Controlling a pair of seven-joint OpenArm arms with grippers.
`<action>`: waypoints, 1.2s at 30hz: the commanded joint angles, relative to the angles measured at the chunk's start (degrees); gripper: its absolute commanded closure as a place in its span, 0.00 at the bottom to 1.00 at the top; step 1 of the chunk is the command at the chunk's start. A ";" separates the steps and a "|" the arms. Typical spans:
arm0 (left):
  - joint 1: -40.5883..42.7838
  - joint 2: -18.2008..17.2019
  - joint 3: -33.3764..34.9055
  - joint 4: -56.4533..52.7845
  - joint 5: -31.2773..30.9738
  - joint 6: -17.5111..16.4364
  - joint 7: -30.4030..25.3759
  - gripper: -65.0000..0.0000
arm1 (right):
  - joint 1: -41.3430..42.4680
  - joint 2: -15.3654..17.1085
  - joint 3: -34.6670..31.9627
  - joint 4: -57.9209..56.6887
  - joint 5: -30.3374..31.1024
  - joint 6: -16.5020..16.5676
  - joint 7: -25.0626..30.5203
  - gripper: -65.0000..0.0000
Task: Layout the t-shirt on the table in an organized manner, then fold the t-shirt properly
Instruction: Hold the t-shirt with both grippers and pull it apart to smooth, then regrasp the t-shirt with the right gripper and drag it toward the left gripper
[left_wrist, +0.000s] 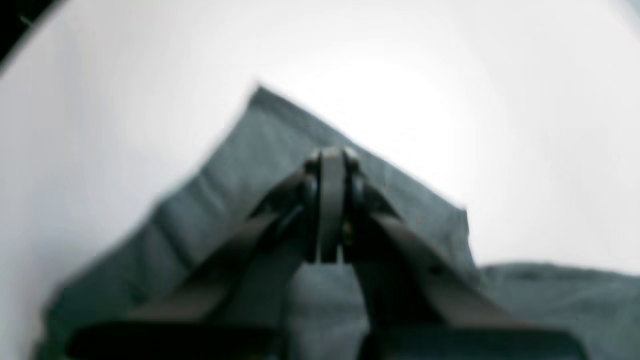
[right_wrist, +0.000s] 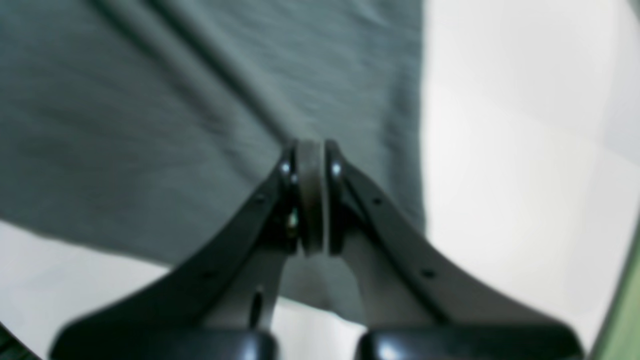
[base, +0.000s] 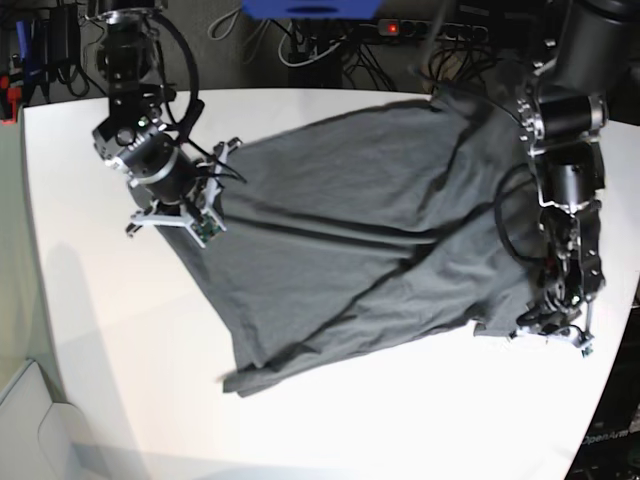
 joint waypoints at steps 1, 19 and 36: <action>-1.92 -0.89 -0.23 -0.32 0.35 0.35 -2.67 1.00 | 1.61 -0.37 -0.73 -0.14 0.62 -0.26 1.45 1.00; -1.83 -3.18 2.41 -15.26 7.39 0.35 -18.76 1.00 | 3.28 3.06 -0.81 -18.34 0.53 -0.26 1.62 1.00; -2.00 -7.48 2.32 -15.88 10.11 0.35 -20.51 0.99 | -1.03 6.75 8.24 -16.40 0.53 -0.26 1.53 1.00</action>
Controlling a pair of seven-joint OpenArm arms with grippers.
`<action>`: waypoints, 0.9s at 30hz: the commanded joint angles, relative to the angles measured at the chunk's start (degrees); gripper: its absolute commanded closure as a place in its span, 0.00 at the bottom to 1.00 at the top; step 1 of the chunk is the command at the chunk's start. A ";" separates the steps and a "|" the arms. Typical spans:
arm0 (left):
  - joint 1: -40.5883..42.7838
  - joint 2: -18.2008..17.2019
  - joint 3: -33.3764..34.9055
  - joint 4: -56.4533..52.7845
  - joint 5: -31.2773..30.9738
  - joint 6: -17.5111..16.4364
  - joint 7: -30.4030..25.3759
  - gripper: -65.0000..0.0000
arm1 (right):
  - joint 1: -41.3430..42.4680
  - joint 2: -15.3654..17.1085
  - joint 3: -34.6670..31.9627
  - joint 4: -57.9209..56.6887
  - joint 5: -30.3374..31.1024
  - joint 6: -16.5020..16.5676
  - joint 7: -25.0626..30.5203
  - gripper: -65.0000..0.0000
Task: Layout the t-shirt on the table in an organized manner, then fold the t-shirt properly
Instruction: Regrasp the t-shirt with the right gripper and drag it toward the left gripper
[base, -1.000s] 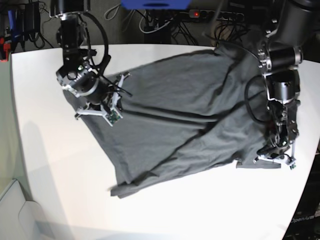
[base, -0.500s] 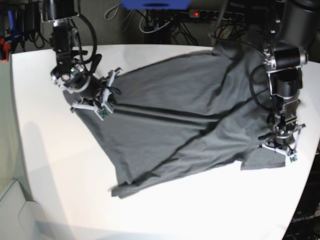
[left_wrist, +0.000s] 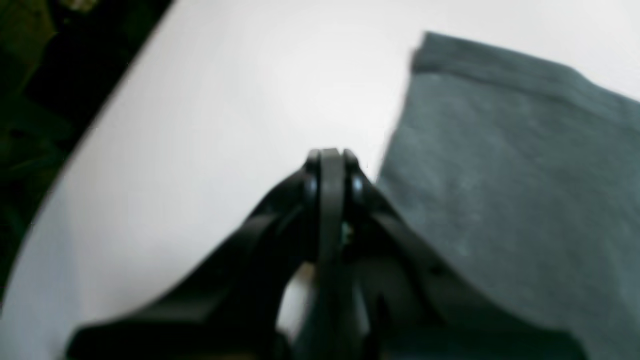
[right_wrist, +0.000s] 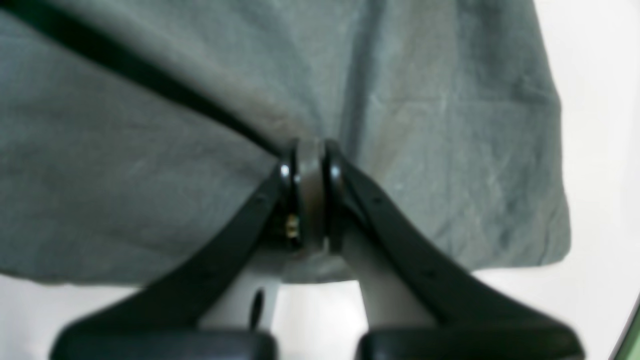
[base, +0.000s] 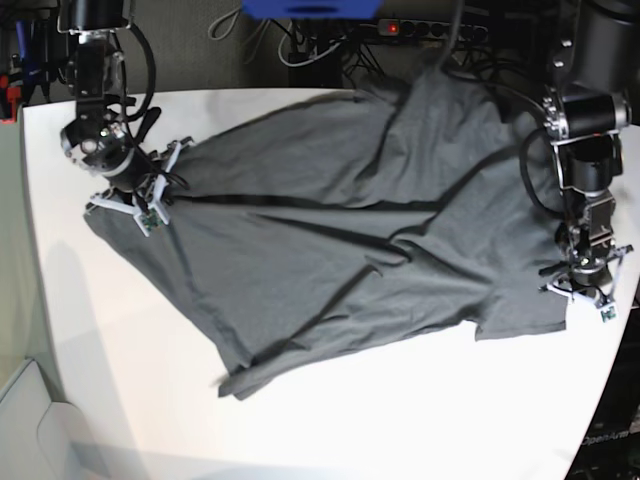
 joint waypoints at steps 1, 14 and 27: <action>-1.92 -1.39 -0.04 1.08 0.39 0.00 -1.43 0.99 | -1.60 0.76 -0.04 0.45 -2.10 0.42 -3.98 1.00; -1.65 3.54 -0.57 23.06 -1.81 0.00 15.45 1.00 | -2.48 -2.58 -0.13 17.68 -2.10 0.42 -3.98 1.00; 7.14 12.94 -0.66 24.47 -1.64 0.00 20.28 1.00 | 8.07 -5.74 -2.50 9.60 -5.96 0.42 -4.06 1.00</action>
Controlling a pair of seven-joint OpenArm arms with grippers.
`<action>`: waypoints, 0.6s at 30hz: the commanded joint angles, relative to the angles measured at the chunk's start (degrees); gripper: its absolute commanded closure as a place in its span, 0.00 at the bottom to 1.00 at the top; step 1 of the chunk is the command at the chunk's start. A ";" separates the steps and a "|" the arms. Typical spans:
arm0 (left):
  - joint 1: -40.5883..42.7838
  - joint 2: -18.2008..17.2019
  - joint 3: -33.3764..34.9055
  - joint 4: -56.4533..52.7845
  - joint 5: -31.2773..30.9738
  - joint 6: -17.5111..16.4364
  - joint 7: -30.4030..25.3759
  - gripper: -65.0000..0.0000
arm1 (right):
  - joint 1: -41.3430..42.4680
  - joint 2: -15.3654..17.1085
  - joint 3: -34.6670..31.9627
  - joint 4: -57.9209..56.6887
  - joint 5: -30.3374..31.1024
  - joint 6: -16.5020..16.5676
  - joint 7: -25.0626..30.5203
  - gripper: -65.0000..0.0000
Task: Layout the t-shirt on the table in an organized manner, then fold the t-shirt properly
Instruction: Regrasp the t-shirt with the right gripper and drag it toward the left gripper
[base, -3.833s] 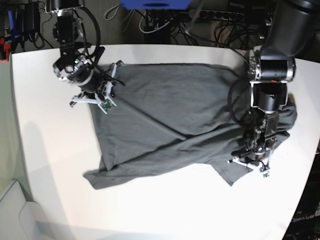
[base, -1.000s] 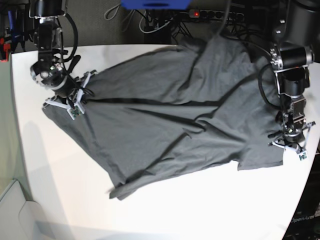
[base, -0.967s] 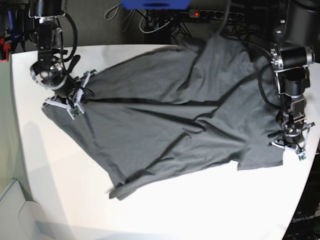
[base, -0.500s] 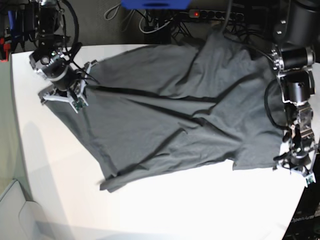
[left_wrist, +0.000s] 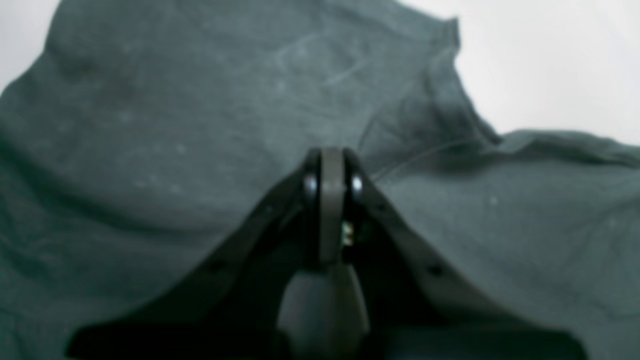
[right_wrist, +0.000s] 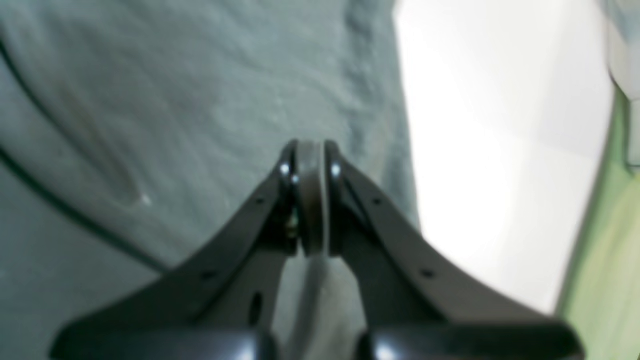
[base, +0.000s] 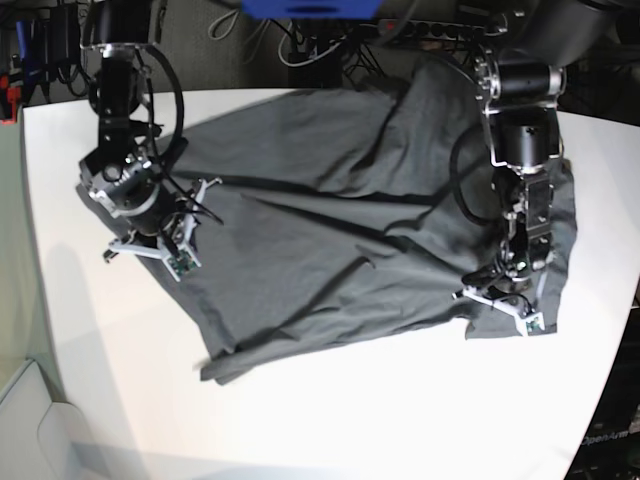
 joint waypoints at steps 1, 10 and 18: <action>-0.38 -0.76 -0.77 0.53 0.55 0.77 -1.25 1.00 | 2.29 -0.26 0.25 -1.06 0.00 -0.41 0.75 1.00; 4.81 -4.72 -7.45 0.71 0.64 0.68 -3.80 1.00 | 14.33 -1.32 0.60 -20.14 -0.08 -0.41 0.83 1.00; 5.51 -6.39 -8.94 0.71 0.29 0.51 -3.45 1.00 | 14.33 0.00 0.60 -25.85 -0.26 -0.67 0.75 1.00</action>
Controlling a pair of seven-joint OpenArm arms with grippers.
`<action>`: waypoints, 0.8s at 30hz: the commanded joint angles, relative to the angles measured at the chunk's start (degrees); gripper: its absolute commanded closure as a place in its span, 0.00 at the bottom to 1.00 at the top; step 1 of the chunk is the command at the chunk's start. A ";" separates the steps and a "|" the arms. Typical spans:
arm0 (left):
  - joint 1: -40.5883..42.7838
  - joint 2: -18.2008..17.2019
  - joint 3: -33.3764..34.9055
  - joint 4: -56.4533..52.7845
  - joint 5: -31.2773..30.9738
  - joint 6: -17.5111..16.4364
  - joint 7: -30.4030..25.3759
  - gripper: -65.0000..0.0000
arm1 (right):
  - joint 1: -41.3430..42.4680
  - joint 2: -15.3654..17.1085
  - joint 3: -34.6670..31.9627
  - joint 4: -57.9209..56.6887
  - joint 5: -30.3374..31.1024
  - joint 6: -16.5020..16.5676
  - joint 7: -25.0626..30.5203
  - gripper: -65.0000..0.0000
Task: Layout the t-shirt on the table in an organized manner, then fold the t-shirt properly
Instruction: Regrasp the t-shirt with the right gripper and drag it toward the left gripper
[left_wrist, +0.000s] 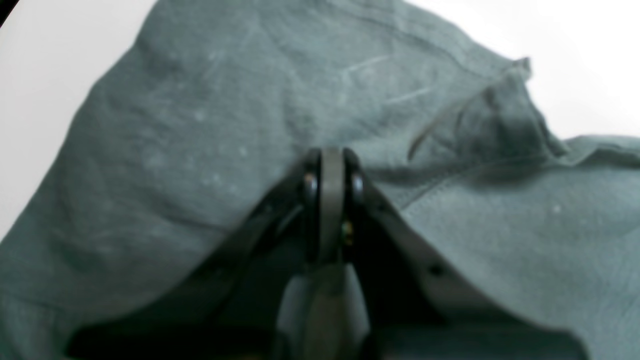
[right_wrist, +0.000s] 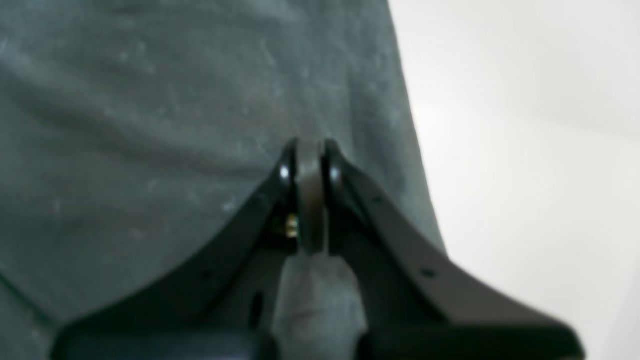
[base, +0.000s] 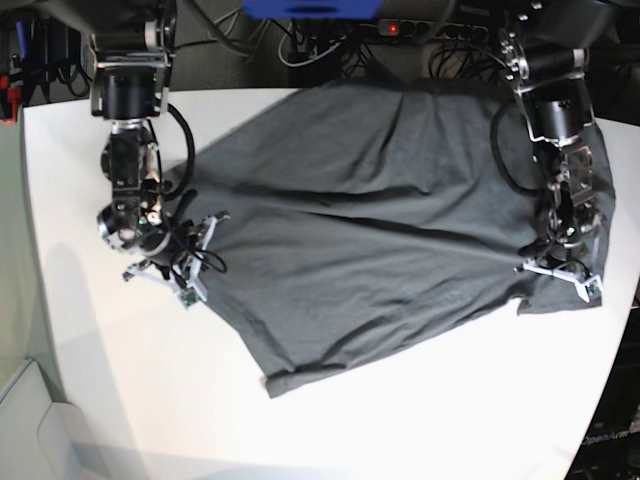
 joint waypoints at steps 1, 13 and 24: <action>-0.47 -0.55 -0.09 0.14 0.29 0.62 1.86 1.00 | -0.23 0.64 0.12 0.55 -0.83 -1.03 -2.25 1.00; -1.00 -0.38 0.26 0.49 0.29 0.62 1.60 1.00 | -12.54 4.77 -0.05 19.72 -0.65 -8.50 -11.92 1.00; -1.00 -0.38 0.35 0.49 0.29 0.62 1.86 1.00 | -17.37 3.45 -2.78 32.73 -0.65 -8.41 -19.13 1.00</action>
